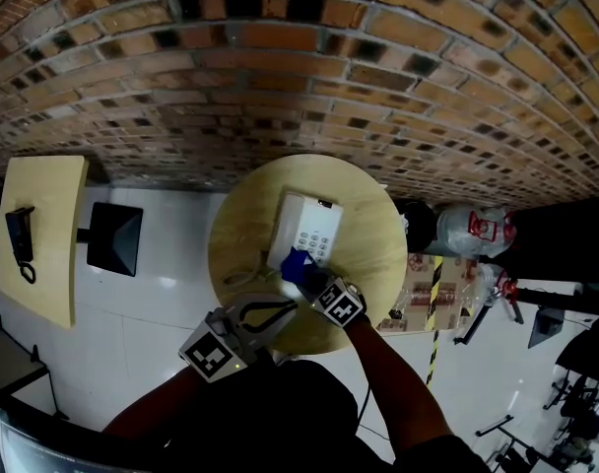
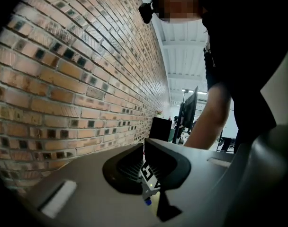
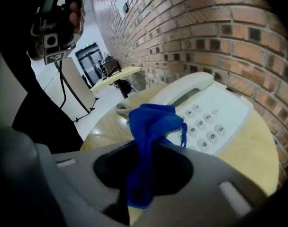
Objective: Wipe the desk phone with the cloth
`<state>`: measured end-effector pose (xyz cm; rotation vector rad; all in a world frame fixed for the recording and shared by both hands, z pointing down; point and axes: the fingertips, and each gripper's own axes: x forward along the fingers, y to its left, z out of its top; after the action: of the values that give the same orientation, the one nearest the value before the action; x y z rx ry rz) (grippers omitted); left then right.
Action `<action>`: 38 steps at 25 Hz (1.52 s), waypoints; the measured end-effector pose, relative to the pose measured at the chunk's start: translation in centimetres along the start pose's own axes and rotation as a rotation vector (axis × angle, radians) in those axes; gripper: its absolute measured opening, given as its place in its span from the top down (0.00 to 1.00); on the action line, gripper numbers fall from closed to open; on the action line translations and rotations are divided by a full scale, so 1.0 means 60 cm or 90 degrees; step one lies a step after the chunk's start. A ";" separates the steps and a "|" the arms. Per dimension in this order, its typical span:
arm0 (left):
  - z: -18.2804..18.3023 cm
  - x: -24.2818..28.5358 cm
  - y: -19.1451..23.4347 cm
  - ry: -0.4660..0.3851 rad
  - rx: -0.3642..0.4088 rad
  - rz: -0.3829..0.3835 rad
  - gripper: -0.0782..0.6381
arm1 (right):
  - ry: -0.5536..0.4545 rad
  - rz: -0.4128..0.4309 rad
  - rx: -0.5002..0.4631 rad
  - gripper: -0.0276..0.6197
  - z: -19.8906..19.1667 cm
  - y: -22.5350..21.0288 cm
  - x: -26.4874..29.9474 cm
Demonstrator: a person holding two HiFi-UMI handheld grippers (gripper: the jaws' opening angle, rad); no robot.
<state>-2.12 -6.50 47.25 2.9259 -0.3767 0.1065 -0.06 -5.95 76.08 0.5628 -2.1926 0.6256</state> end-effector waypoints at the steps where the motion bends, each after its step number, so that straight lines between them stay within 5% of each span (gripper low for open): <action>1: 0.002 -0.001 0.000 -0.003 -0.006 0.003 0.88 | -0.016 -0.011 0.005 0.82 0.014 -0.011 -0.008; 3: 0.001 -0.005 0.000 0.000 -0.025 0.013 0.88 | -0.056 -0.040 0.015 0.82 0.060 -0.053 -0.028; 6: 0.004 -0.013 0.002 0.000 0.011 0.011 0.88 | -0.103 -0.090 0.018 0.82 0.147 -0.144 -0.052; 10: 0.006 -0.030 0.009 -0.014 0.007 0.028 0.88 | -0.086 -0.131 -0.004 0.82 0.236 -0.237 -0.042; 12: -0.012 -0.044 0.013 0.012 -0.035 0.045 0.88 | -0.062 -0.132 -0.014 0.82 0.250 -0.249 -0.019; 18: -0.015 -0.064 0.036 0.008 -0.045 0.066 0.88 | -0.056 -0.084 -0.084 0.82 0.250 -0.137 0.017; 21: -0.016 -0.061 0.041 0.010 -0.056 0.064 0.88 | -0.021 -0.045 -0.147 0.82 0.207 -0.047 0.036; 25: -0.011 -0.046 0.038 0.004 -0.041 0.046 0.88 | 0.010 0.008 -0.145 0.82 0.138 0.037 0.065; 30: -0.016 -0.018 0.027 0.015 -0.046 0.017 0.88 | -0.042 -0.010 -0.070 0.82 0.126 0.015 0.031; 34: -0.013 0.011 0.010 0.019 -0.034 -0.012 0.88 | -0.099 -0.110 0.037 0.82 0.102 -0.116 -0.063; 38: -0.013 0.035 -0.007 0.027 -0.039 -0.034 0.88 | -0.087 -0.223 0.152 0.82 0.002 -0.245 -0.153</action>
<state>0.00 -6.44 48.14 2.8655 -0.2900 0.1464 13.81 -15.77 72.58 1.1147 -2.0836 0.6776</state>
